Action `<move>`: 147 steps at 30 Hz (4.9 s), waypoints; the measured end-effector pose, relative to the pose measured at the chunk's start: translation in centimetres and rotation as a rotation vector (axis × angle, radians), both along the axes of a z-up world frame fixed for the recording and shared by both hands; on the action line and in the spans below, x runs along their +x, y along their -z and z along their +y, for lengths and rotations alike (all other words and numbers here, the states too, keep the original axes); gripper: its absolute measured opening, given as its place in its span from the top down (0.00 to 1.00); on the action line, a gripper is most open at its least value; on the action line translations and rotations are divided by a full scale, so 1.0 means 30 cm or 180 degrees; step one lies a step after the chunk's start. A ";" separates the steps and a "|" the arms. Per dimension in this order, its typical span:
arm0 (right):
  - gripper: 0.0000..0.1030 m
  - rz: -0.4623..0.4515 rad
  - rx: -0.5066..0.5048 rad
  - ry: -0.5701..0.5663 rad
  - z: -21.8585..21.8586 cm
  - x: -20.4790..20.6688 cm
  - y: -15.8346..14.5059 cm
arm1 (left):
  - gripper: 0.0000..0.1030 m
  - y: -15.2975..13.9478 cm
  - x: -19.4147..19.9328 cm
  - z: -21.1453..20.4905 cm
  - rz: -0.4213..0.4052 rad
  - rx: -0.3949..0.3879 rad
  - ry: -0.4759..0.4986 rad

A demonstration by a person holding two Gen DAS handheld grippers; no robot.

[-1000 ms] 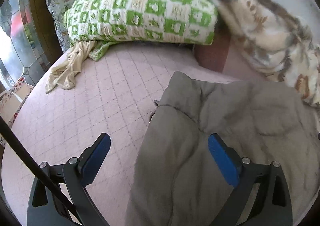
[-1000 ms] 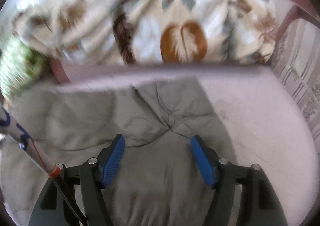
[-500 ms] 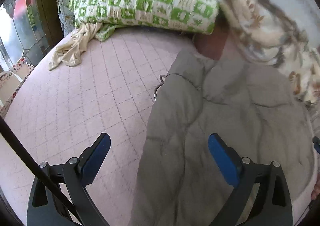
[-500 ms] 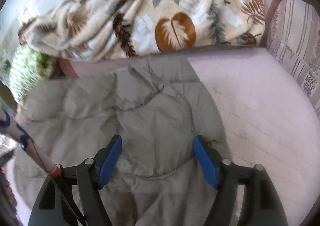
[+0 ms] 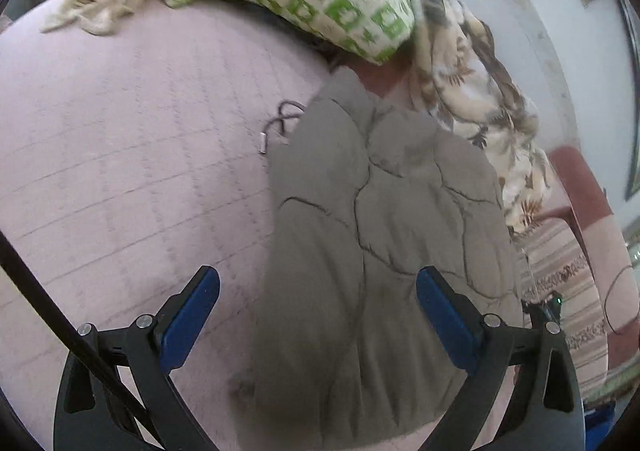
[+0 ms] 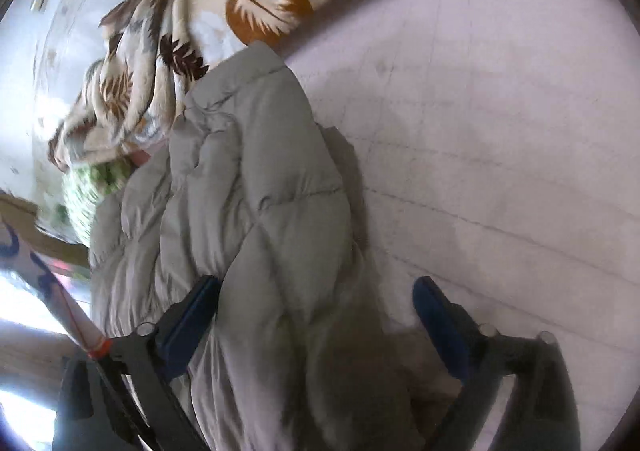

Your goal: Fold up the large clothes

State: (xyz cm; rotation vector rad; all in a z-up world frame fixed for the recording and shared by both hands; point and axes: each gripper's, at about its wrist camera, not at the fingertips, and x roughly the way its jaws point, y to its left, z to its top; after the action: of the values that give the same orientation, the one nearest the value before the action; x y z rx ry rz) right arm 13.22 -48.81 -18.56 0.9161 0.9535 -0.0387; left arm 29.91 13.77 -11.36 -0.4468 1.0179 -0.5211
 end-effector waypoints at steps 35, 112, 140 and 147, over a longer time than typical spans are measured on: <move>0.60 -0.0218 0.0614 -0.0458 0.117 -0.194 -0.106 | 0.58 -0.096 -0.272 -0.032 0.0225 -0.0020 0.0372; 0.67 0.0003 -0.1220 0.0125 0.169 0.053 -0.226 | 0.07 -0.115 0.080 -0.188 -0.0269 0.1643 -0.0638; 0.17 -0.0639 -0.3019 0.0585 0.721 -0.790 -0.570 | 0.00 -0.745 -1.166 -0.064 -0.2662 0.1883 -0.1564; 0.16 -0.0746 -0.2980 0.0528 0.807 -0.881 -0.565 | 0.00 -0.742 -1.333 -0.085 -0.2612 0.1727 -0.1360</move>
State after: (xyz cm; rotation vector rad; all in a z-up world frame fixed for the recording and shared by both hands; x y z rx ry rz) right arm -13.22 -24.61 -1.61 0.1182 0.5311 -0.4698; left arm -10.08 11.23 10.91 0.0589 0.2235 -0.0046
